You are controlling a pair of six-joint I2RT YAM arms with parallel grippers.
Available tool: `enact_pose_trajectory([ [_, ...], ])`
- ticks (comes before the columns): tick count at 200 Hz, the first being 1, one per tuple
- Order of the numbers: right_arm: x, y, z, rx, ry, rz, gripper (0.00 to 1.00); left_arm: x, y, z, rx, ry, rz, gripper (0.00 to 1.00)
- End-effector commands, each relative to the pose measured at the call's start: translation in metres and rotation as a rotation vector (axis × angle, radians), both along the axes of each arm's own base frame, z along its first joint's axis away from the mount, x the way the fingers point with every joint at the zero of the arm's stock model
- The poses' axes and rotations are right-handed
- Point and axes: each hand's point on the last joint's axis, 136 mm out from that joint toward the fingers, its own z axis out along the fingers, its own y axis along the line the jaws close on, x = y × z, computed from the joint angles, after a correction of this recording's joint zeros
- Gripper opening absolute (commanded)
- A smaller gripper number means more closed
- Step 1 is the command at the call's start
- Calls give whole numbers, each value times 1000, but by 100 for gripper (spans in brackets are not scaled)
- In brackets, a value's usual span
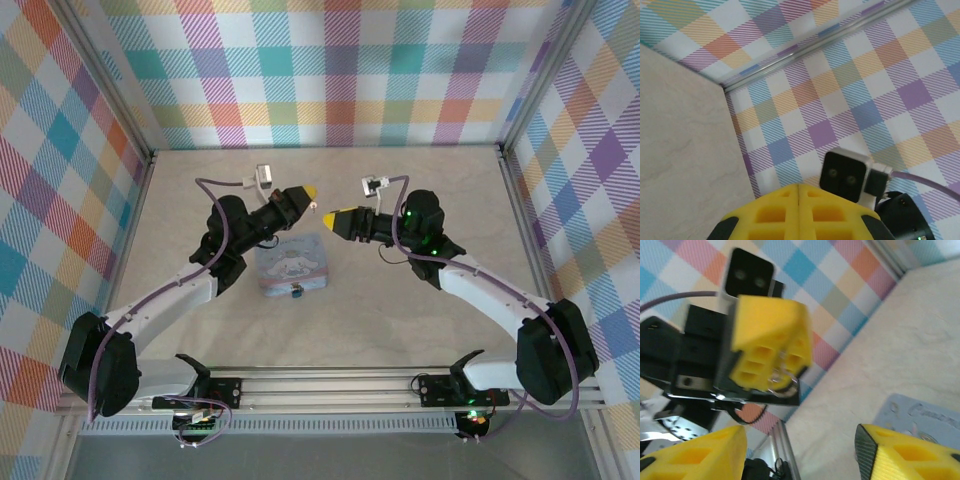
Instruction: Unlock a padlock with a key
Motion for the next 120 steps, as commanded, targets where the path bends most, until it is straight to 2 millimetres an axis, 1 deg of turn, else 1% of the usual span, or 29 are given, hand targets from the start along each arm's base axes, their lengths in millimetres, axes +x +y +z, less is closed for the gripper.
enact_pose_trajectory([
  [1,-13,8,35,91,-92,77,62,-10,-4,22,-3,-118,-16,0],
  [19,-11,13,38,91,-87,82,61,-11,-5,23,-7,-121,-21,0],
  [56,-1,16,31,89,-54,54,57,-11,-4,23,-6,-116,-18,0],
  [120,8,18,30,95,-25,29,44,-11,-5,20,-5,-108,-20,0],
])
